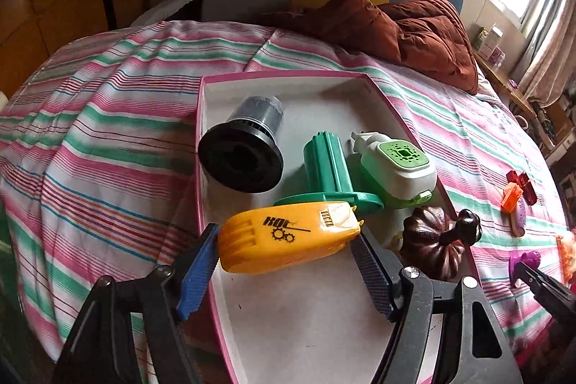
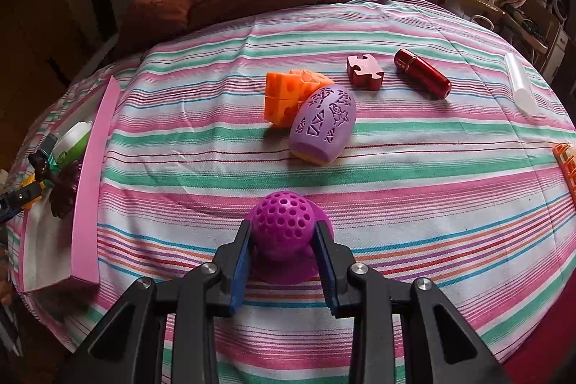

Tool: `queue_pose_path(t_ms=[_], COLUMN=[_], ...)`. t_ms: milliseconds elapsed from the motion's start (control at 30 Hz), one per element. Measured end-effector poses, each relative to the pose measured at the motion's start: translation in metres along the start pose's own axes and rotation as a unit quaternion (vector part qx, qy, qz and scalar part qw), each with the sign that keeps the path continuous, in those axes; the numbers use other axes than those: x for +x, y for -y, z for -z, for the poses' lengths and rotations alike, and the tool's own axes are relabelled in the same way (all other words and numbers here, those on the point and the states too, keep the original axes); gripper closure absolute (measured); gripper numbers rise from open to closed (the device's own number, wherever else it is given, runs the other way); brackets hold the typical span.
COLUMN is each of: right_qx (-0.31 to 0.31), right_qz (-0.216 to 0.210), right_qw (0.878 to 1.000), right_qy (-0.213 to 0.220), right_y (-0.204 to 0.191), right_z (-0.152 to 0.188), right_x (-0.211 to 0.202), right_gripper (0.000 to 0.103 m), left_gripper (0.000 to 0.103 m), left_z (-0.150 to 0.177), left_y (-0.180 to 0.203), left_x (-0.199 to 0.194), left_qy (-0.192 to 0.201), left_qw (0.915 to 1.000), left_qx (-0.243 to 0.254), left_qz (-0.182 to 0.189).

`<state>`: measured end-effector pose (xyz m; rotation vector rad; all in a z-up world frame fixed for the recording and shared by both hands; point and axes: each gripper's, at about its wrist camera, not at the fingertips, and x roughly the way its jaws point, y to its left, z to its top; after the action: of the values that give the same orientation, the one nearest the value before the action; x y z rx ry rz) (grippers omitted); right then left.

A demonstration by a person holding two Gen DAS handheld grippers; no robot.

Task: Organize rigid objects
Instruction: 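Lower the yellow block into the tray, open left tool while right grasps magenta perforated ball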

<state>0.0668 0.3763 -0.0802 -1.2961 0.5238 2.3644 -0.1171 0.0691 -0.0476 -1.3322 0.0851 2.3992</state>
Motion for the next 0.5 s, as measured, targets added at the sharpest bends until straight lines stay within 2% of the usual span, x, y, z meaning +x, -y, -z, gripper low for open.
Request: queue_pose_path(t_ms=[100,167,233,333,500], right_qx=[0.002,-0.001,-0.003,-0.002,-0.007], right_qz=[-0.002,0.001,0.002,0.001,-0.008], right_qw=[1.0,1.0,1.0,1.0,1.0], right_qy=[0.0,0.0,0.0,0.0,0.007], right_y=[0.001,0.0,-0.001,0.001,-0.003], right_z=[0.001,0.001,0.0,0.001,0.001], right_x=[0.0,0.0,0.001,0.001,-0.004], right_gripper=[0.07,0.07,0.07,0.07,0.07], left_gripper=[0.02,0.014,0.013,0.013,0.013], left_z=[-0.004,-0.008,-0.013,-0.014,0.001], left_y=[0.002,0.005,0.003,-0.006,-0.015], left_x=[0.0,0.0,-0.004,-0.022,-0.048], left_qy=[0.014,0.025,0.036,0.061,0.086], left_qw=[0.9998,0.9985,0.9979,0.9977,0.9953], left_qx=[0.01,0.026,0.027,-0.002,-0.022], left_qz=[-0.009,-0.041,-0.046,-0.029,-0.037])
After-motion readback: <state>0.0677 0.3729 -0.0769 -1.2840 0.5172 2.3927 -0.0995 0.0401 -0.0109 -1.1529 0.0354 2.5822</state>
